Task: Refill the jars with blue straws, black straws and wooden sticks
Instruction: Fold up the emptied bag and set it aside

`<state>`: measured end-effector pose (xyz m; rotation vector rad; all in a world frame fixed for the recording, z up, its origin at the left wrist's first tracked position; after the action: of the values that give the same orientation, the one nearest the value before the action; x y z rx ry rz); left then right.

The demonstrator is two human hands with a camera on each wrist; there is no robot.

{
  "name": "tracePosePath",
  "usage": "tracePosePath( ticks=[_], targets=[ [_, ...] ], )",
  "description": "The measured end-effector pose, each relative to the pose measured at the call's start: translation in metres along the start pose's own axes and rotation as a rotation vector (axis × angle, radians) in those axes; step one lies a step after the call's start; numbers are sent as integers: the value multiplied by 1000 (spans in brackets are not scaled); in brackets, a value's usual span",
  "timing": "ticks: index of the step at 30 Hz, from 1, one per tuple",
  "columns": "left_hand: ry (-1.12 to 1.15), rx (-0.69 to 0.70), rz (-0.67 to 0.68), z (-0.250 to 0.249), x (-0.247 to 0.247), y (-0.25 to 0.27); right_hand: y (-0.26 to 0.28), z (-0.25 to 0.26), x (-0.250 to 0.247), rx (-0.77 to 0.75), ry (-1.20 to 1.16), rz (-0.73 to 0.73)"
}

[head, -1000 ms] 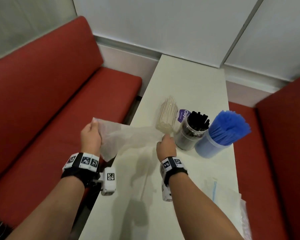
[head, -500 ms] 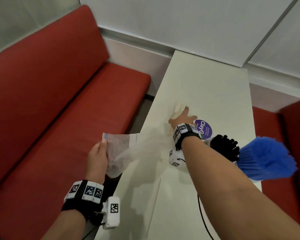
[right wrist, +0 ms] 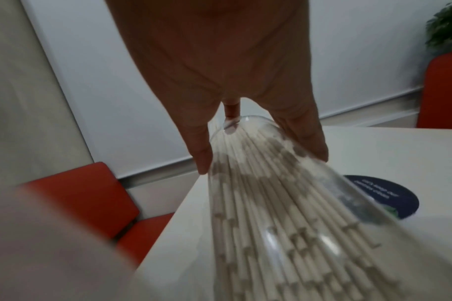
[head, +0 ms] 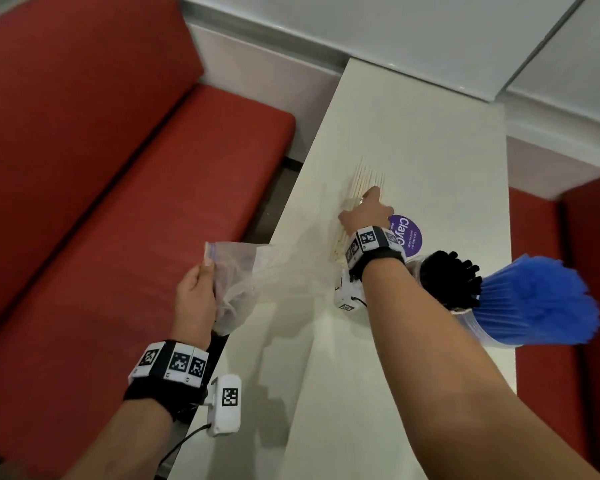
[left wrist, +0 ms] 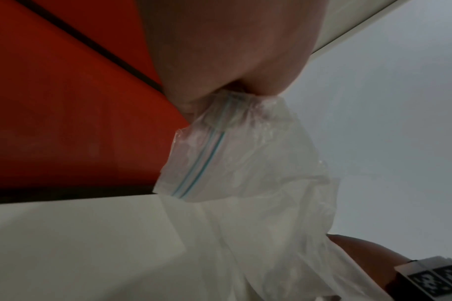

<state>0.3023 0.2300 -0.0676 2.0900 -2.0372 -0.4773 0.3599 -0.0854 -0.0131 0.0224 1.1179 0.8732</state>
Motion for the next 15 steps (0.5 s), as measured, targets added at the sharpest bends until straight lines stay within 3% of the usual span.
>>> tracePosePath(
  ticks=[5, 8, 15],
  targets=[
    [2, -4, 4, -9, 1, 13, 42, -11, -8, -181, -136, -180],
    [20, 20, 21, -15, 0, 28, 71, -28, -4, -269, -159, -207],
    [37, 58, 86, -32, -6, 73, 137, -79, 11, -265, -170, -206]
  ],
)
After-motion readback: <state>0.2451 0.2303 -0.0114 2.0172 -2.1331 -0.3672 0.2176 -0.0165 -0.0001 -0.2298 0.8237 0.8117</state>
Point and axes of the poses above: each hand's wrist, its own y-axis away from the middle knuckle, its own x-axis out of the palm, z = x × y, the point moved 1 cm from there along -y, towards the middle knuckle, and after that the axes turned 6 degrees about z, right-handed, at the moved point
